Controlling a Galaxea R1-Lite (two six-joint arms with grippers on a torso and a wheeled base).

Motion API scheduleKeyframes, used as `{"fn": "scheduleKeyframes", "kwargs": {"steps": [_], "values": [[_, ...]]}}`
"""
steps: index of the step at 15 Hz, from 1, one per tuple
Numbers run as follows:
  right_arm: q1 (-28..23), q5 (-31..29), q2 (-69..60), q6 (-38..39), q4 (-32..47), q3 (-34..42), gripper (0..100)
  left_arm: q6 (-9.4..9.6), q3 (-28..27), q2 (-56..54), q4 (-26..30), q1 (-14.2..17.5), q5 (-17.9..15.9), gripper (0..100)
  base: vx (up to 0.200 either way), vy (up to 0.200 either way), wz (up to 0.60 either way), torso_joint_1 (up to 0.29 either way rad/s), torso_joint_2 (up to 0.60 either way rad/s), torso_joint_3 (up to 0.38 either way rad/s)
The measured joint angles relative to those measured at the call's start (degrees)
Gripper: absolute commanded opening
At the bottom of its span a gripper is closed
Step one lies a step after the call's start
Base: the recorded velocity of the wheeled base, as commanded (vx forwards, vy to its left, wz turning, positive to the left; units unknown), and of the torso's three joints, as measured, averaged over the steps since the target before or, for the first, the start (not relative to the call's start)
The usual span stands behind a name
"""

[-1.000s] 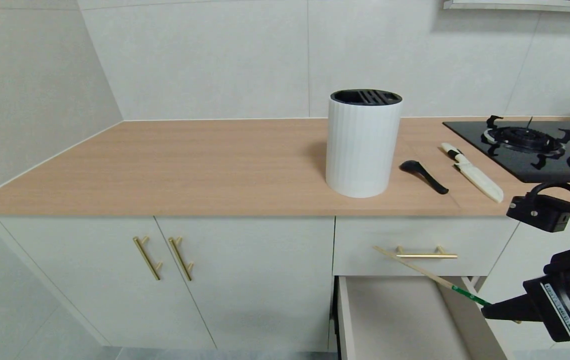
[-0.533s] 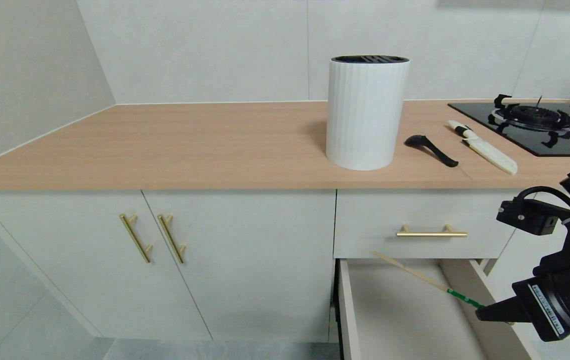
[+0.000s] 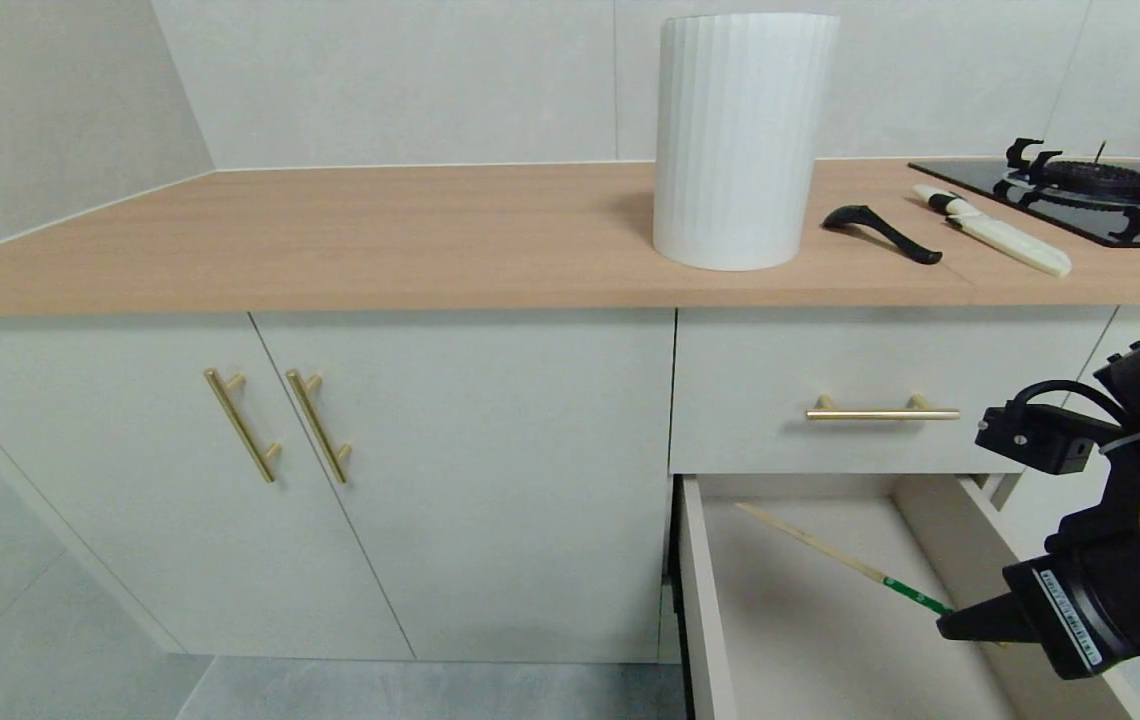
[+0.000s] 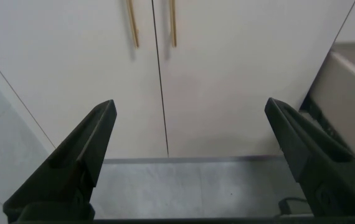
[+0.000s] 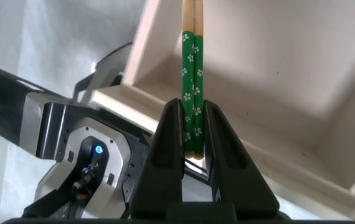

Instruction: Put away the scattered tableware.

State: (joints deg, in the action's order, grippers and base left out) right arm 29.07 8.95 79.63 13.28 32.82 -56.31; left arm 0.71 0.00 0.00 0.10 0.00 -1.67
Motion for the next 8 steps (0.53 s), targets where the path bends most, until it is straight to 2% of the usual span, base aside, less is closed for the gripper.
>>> {"fn": "scheduleKeyframes", "kwargs": {"steps": [8], "values": [[-0.02,-1.18,2.06,0.05,-2.61,0.28,0,0.0,0.0,0.0,0.0,0.0,0.01,100,0.0,0.0,0.0,-0.004,0.02,0.012]]}}
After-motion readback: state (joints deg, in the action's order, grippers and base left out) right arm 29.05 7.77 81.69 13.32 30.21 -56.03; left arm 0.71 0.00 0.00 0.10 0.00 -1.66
